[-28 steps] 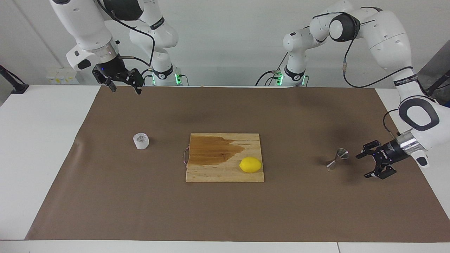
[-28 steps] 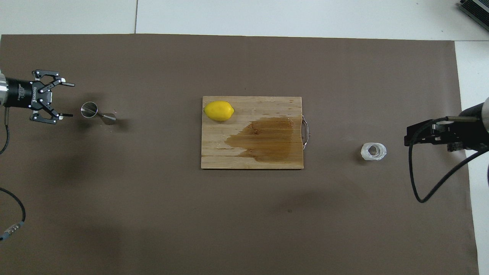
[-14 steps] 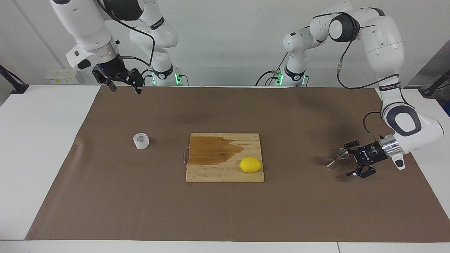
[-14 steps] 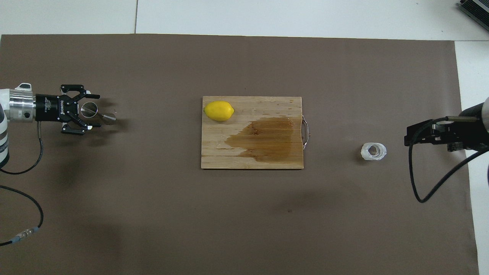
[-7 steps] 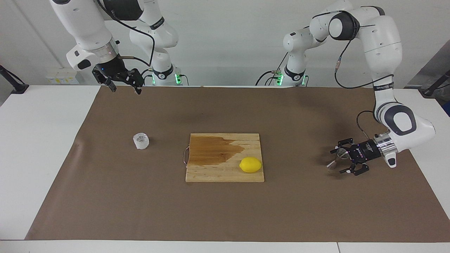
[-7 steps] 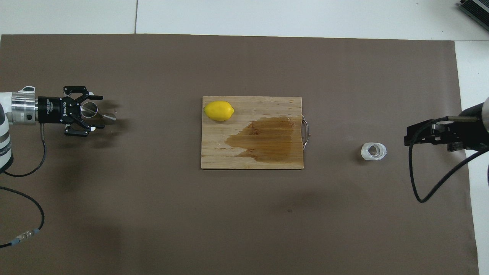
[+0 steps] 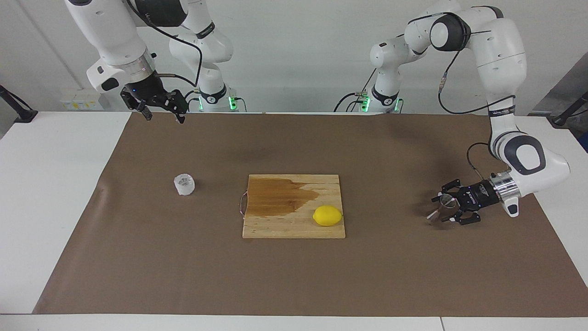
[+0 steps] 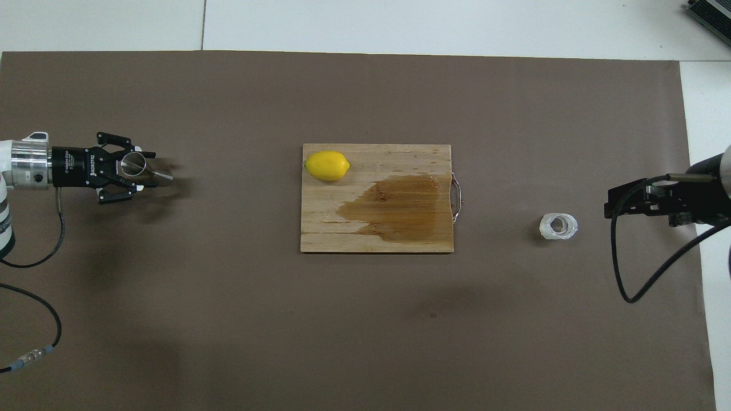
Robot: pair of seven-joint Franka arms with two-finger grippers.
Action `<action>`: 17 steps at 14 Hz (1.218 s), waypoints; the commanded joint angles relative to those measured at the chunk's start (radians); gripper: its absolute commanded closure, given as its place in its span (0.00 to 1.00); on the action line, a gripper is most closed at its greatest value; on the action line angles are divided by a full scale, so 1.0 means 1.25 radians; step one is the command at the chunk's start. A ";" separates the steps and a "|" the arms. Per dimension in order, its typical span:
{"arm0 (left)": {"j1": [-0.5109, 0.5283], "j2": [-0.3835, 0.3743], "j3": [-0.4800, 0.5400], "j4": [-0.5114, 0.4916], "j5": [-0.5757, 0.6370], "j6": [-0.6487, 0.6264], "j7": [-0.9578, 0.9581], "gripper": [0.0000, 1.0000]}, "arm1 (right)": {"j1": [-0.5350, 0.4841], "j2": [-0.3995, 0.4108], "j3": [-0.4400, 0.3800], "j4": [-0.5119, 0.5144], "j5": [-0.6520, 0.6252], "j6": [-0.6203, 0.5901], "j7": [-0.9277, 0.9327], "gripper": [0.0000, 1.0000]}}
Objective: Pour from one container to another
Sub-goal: 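Close the left gripper around the metal jigger, then lift the metal jigger with the left gripper and carry it over the board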
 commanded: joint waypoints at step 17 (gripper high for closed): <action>-0.052 -0.090 -0.010 -0.027 -0.127 -0.062 -0.050 1.00 | -0.009 -0.002 0.003 -0.003 -0.002 -0.006 -0.023 0.00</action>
